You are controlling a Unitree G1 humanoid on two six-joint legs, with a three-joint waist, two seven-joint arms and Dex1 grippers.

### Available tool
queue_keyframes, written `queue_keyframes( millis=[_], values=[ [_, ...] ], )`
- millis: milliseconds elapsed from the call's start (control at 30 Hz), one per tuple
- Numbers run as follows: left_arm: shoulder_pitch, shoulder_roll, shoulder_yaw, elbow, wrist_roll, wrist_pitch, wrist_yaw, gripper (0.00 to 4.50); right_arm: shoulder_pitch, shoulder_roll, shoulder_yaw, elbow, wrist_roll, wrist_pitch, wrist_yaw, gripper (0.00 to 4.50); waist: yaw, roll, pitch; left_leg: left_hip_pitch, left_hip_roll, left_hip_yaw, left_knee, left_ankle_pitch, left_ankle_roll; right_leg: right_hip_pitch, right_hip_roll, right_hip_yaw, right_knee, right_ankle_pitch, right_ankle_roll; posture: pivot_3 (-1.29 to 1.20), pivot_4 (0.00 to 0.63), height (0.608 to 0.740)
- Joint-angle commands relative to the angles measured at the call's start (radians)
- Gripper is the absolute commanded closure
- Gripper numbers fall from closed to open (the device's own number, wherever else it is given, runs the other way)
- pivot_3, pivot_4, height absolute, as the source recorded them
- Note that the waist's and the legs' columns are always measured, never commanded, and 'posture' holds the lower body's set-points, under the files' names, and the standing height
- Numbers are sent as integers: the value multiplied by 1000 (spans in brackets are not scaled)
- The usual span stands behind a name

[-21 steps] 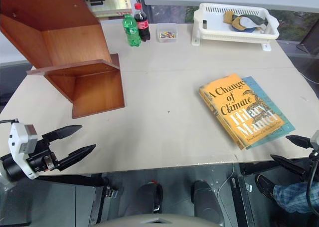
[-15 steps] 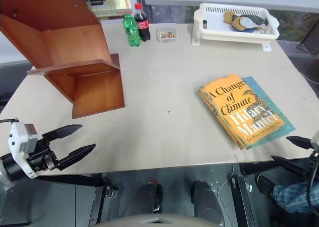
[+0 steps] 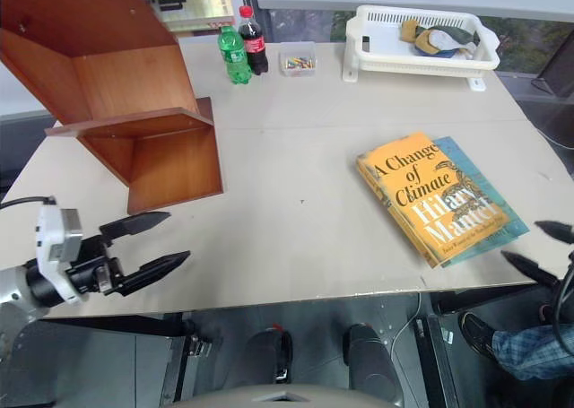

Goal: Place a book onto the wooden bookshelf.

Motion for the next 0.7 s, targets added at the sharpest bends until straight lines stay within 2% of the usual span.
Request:
queue_keyframes(
  millis=[33,133,167,367,400,567,700],
  values=[
    [-52,-17,-68,-94,-61,37,54,7,-140,-53,47,114,-75,17,-125,259,0,0,0,0,0,0,0,0,0,0,0,0,0,0,0,0,150,740],
    [-119,-41,-146,-126,-86,65,109,0,-328,-73,176,240,-167,14,-224,1313,-2,1,0,0,-1,-1,0,0,0,0,2,0,1,1,-1,0,150,740],
    [-139,-47,-163,-130,-91,74,125,0,-393,-69,225,281,-201,7,-252,1420,-4,2,1,2,-1,0,1,0,0,2,2,0,1,1,-2,0,150,740],
    [-220,-60,-268,-138,-80,95,162,0,-712,-9,492,595,-412,-99,-376,4216,-9,4,2,3,-1,2,1,0,0,1,4,3,3,2,-4,0,150,740],
    [-232,-63,-286,-137,-76,96,165,0,-749,6,522,648,-432,-119,-379,4429,-8,4,2,3,-1,2,1,0,0,1,4,3,3,3,-4,0,150,740],
    [-259,-65,-339,-135,-59,96,174,0,-844,54,593,772,-445,-147,-302,4429,-3,5,3,1,-2,1,1,0,0,1,4,3,3,3,-4,0,150,740],
    [-243,-64,-349,-142,-48,100,193,0,-803,70,589,669,-382,-66,-204,4429,-5,5,3,0,-2,1,1,0,0,1,4,3,2,4,-1,0,150,740]
  ],
)
